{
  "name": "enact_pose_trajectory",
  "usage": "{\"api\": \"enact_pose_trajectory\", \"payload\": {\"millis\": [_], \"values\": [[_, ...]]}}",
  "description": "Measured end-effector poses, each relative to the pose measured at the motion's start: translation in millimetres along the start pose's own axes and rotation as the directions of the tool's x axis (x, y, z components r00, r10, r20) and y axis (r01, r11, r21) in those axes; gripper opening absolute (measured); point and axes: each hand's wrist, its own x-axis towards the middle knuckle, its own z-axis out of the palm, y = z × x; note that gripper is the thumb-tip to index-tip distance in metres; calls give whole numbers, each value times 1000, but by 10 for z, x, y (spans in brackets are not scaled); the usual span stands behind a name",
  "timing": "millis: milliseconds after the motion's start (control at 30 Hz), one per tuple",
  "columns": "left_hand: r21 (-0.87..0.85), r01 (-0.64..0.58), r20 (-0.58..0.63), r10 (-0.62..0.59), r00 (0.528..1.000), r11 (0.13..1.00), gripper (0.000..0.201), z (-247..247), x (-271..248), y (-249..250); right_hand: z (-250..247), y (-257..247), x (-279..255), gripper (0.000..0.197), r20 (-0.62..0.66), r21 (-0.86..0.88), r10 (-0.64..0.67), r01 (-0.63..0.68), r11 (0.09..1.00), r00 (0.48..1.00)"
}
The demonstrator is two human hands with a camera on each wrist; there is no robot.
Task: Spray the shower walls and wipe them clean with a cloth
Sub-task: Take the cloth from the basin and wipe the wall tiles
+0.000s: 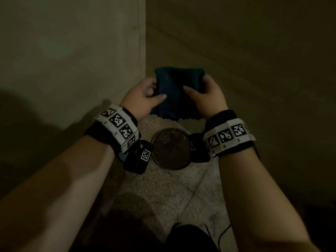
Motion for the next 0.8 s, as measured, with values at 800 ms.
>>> {"api": "enact_pose_trajectory", "payload": {"millis": [800], "values": [[135, -109, -336, 149, 930, 985, 34, -1120, -2015, 3609, -518, -3793, -1204, 37, 219, 100, -261, 244, 965, 940]]}}
